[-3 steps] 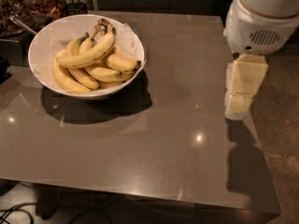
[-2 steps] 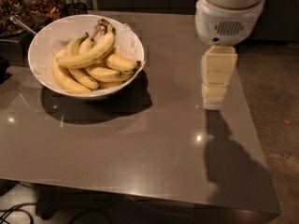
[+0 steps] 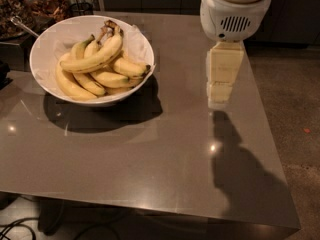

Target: Pick banana from white bowl

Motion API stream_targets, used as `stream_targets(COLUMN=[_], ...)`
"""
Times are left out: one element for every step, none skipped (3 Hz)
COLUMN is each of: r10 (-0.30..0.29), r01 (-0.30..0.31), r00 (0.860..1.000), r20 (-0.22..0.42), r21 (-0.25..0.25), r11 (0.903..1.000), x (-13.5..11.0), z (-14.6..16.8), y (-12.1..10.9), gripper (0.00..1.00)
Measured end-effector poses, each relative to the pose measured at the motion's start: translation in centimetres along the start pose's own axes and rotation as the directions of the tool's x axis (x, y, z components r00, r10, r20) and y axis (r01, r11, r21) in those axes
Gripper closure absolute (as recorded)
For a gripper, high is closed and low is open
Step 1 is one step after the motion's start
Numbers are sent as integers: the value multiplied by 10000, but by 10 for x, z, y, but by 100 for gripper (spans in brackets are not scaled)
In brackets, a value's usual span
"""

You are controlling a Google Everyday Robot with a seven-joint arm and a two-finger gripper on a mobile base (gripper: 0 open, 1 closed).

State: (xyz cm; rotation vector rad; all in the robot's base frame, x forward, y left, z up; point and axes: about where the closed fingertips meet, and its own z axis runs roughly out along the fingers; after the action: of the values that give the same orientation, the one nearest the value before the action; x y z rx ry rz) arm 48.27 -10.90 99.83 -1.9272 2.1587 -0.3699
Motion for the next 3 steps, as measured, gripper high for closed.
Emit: stream_targets(r10=[-904,-1998,-2076], r01=[901,1988,2038], r00=[9958,9796,9770], r20=[145,231,478], r21=[159,379,753], r11=[9958,9793,9761], x=[-37,-82,-93], z=[-8,-10,-14], y=[-16,-31,-36], gripper=[0,0,0])
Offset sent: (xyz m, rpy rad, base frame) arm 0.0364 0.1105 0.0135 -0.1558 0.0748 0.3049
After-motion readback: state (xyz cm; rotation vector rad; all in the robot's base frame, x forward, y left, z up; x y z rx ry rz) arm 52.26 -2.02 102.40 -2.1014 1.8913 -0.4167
